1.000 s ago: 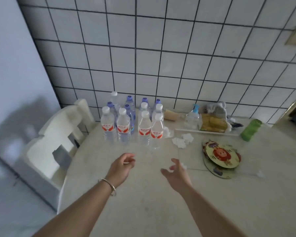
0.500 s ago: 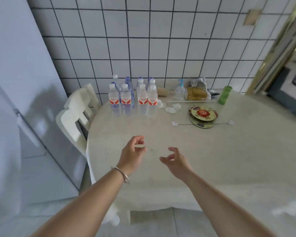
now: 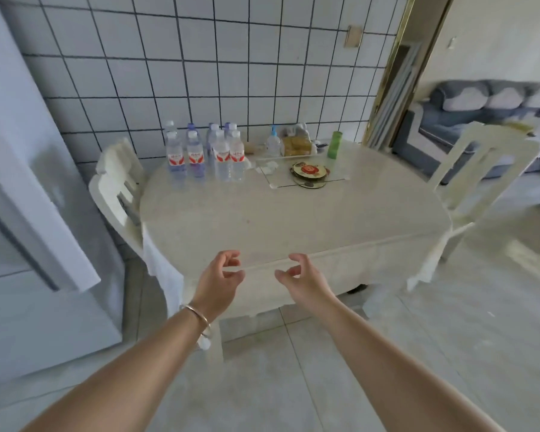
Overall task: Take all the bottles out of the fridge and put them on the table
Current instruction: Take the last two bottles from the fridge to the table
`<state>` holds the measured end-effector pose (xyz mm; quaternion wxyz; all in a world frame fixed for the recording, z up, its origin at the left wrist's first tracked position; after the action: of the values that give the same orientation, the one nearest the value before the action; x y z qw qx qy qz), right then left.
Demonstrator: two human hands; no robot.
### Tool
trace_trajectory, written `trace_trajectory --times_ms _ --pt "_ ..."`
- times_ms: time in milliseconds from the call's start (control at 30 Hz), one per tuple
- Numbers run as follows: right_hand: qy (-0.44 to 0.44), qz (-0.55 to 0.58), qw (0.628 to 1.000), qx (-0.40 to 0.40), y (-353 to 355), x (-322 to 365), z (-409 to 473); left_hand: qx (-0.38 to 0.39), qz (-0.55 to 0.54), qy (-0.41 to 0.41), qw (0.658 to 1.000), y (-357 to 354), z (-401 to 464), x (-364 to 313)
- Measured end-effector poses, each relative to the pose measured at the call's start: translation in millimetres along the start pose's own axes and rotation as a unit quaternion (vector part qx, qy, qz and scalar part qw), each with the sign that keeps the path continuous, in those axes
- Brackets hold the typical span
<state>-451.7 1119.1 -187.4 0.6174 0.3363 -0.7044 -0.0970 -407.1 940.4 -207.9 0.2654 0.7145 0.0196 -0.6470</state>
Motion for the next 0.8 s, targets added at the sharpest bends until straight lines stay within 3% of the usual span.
trace_trajectory --times_ms 167,433,800 --pt "0.053 -0.016 0.998 0.024 -24 21 -56 -0.042 -0.012 0.002 0.999 34 -64 -2" --pt "0.129 -0.010 0.983 0.129 -111 61 -123 -0.121 -0.001 -0.012 0.993 101 -160 3" --pt "0.222 -0.058 0.946 0.228 -266 188 -191 -0.250 -0.053 0.016 0.967 299 -207 58"
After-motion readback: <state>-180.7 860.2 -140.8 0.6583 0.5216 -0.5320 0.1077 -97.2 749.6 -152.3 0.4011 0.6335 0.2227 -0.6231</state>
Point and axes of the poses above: each hand's wrist, its own z-axis towards the middle knuckle, its own y-axis out of the back of the hand, x = y × z, the point moved 7 cm from there along z, towards the middle knuckle, and after that the axes turned 1 degree about -z, right-handed, at the moved point
